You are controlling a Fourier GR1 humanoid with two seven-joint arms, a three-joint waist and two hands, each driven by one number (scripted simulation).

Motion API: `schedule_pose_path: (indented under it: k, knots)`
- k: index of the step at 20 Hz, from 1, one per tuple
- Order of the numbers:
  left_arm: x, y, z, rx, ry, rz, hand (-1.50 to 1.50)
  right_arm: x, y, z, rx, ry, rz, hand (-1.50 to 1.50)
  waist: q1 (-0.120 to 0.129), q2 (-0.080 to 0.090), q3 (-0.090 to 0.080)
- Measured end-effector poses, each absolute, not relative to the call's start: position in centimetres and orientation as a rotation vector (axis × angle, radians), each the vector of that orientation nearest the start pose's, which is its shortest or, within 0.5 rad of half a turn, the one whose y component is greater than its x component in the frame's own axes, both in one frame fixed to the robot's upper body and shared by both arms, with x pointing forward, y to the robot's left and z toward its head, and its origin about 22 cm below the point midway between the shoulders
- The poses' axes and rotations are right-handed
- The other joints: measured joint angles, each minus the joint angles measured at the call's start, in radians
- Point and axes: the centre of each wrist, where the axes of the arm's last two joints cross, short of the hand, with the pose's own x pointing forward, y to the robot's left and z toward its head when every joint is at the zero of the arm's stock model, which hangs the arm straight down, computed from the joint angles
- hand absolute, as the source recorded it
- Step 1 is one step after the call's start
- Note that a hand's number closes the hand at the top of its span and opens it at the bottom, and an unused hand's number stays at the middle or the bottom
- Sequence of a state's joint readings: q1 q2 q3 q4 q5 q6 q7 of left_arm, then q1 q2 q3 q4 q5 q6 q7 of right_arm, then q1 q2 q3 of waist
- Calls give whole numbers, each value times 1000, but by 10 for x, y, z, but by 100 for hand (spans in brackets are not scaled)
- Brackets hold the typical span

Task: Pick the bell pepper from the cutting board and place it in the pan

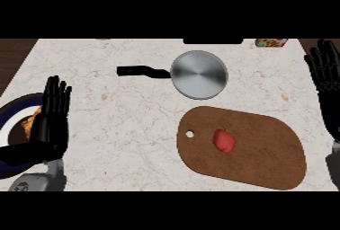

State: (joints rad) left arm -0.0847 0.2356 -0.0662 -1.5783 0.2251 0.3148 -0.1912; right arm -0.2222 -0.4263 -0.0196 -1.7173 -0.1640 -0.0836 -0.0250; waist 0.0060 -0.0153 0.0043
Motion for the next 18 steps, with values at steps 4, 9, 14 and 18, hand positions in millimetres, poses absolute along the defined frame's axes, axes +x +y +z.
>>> schedule_pose_path:
  k: [4, 9, 14, 18]
  knots:
    - [259, 287, 25, 310, -1680, 73, 0, 285, -259, 121, -190, -1944, 228, -150, 5, 12, -3]
    - [248, 320, 6, 444, -1467, 2, 0, 288, -262, 123, -448, -1952, 296, 150, -27, 20, -16]
    - [239, 345, -5, 506, -1291, -24, 0, 265, -249, 83, -684, -1948, -60, -150, -57, 16, -6]
    - [247, 351, 3, 508, -1234, -59, 0, 231, -204, 49, -786, -1956, -64, -150, -38, 13, -6]
